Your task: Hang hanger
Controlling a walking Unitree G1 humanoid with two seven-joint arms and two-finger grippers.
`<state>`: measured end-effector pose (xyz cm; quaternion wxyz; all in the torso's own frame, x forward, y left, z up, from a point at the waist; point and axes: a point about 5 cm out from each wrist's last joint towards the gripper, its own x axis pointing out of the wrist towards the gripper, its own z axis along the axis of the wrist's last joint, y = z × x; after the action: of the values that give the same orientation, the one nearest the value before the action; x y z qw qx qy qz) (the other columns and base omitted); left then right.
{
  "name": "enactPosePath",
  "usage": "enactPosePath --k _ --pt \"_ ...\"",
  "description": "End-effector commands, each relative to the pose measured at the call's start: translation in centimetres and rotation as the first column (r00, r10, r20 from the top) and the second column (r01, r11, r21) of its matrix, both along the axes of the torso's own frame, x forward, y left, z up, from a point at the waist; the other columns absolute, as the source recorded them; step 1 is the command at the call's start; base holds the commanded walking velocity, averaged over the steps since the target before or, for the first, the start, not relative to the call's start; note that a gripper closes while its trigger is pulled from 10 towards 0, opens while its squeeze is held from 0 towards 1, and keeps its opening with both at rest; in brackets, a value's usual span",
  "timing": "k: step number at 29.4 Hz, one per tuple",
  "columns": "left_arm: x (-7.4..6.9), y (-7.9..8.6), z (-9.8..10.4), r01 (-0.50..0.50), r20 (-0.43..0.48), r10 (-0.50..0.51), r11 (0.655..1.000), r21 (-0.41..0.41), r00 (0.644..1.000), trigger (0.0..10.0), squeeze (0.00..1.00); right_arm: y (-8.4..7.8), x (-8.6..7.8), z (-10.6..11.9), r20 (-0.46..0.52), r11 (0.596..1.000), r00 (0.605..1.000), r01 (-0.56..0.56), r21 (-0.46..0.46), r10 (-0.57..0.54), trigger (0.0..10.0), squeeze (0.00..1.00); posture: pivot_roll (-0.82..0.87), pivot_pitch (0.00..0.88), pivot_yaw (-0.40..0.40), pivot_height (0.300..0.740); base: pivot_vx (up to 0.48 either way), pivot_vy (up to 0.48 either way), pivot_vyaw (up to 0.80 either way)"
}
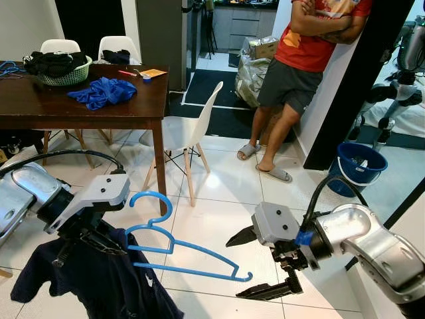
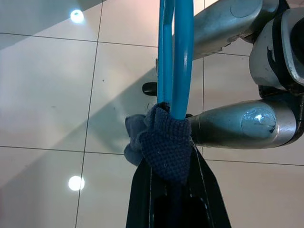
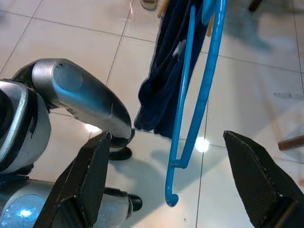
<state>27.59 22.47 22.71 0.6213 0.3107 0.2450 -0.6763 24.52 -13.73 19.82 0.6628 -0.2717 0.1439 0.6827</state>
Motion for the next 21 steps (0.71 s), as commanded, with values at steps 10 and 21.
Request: enactPosePath --k 10,21 --pt "0.6 -1.1 0.7 0.042 0.034 -0.041 0.999 -0.021 0.999 10.0 0.0 1.3 -0.2 -0.3 0.007 0.999 1.0 0.03 0.014 -0.03 3.8 0.0 0.02 0.0 -0.052 0.74 0.0 0.0 0.0" --pt "0.9 -1.8 0.7 0.047 0.053 -0.044 0.998 -0.04 0.998 10.0 0.0 1.9 -0.1 0.0 0.011 0.998 0.999 0.04 0.054 -0.04 0.0 0.0 0.02 0.0 -0.053 0.74 0.0 0.0 0.0"
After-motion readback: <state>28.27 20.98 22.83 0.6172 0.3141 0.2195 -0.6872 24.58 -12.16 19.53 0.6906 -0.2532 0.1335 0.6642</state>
